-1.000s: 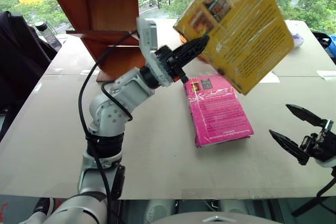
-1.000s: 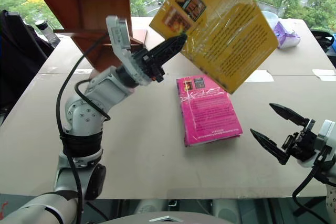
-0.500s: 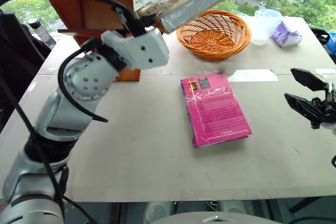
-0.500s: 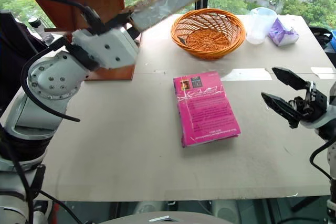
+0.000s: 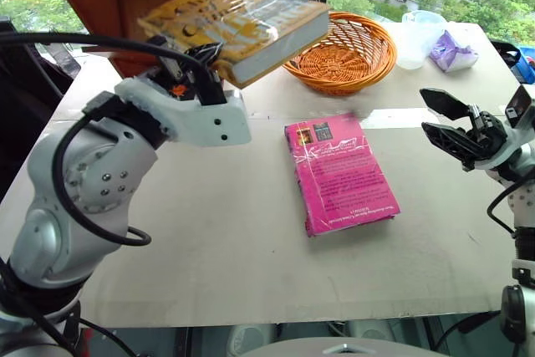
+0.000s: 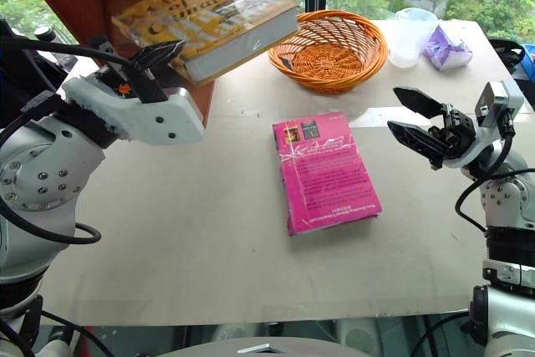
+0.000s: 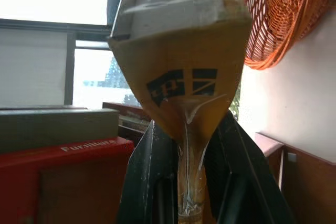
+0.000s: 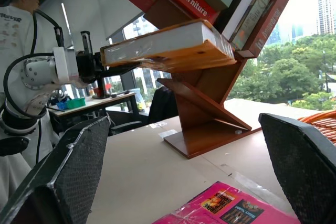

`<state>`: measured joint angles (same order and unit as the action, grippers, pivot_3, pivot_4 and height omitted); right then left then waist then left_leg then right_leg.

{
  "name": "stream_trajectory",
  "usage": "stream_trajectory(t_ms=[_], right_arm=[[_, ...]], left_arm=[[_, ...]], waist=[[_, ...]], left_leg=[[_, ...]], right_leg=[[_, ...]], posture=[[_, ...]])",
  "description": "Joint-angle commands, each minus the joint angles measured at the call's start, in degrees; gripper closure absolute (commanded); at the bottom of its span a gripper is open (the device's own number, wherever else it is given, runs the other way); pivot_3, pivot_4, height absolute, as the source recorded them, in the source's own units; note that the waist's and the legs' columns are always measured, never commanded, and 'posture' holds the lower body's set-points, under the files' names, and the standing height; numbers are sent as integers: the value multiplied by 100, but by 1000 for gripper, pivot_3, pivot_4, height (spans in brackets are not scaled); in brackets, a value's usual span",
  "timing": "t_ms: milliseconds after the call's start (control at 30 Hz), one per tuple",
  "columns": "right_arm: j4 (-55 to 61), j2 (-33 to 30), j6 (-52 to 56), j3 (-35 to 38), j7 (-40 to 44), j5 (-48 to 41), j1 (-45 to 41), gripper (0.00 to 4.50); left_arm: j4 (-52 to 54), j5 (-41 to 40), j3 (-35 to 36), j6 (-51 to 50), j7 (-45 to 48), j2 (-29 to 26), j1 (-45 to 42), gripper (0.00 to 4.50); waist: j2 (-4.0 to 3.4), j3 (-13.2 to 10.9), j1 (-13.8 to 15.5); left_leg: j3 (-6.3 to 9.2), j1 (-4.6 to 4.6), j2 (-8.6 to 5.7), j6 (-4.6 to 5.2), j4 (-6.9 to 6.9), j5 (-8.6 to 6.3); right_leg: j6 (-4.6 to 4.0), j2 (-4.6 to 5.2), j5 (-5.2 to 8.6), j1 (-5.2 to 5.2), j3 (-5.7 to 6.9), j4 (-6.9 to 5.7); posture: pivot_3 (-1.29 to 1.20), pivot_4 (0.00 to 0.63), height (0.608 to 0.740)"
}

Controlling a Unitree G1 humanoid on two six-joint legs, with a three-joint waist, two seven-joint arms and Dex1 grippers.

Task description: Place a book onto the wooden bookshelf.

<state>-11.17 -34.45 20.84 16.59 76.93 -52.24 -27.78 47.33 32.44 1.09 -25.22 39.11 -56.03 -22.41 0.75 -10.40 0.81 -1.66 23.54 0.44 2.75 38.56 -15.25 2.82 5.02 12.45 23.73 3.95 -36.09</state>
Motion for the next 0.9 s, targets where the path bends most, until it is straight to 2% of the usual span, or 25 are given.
stream_trajectory(t_ms=[33,167,333,633,900], right_arm=[[-124,100,-151,15,187,134,-228,0],[-172,252,-305,16,140,320,-318,0],[44,326,-406,163,-35,354,-259,0],[360,413,-459,237,-262,332,-43,0],[344,455,-552,241,-322,356,-18,0]], left_arm=[[73,592,386,-299,117,-95,15,4360],[-598,1029,71,-3,-5,-216,-486,4360],[-995,1440,-258,-190,68,200,-656,4360],[-1395,2127,-428,-126,-19,614,-921,4360],[-1688,2745,-352,-176,64,615,-1022,4360]], waist=[[0,0,7],[-1,-1,8],[-2,-1,-1],[-2,-1,1],[-2,-1,1]], left_leg=[[1,0,0,0,3,0],[14,9,0,6,30,-3],[20,11,0,22,68,-13],[25,13,5,-3,75,2],[24,14,3,16,79,-8]], right_leg=[[0,0,0,0,0,-4],[0,-2,0,6,6,-29],[-1,-1,0,8,-3,-69],[-4,-4,-2,9,0,-79],[-4,-6,-2,12,-1,-83]], posture=[[0,150,740],[0,150,740],[0,150,740],[0,150,740],[0,150,740]])
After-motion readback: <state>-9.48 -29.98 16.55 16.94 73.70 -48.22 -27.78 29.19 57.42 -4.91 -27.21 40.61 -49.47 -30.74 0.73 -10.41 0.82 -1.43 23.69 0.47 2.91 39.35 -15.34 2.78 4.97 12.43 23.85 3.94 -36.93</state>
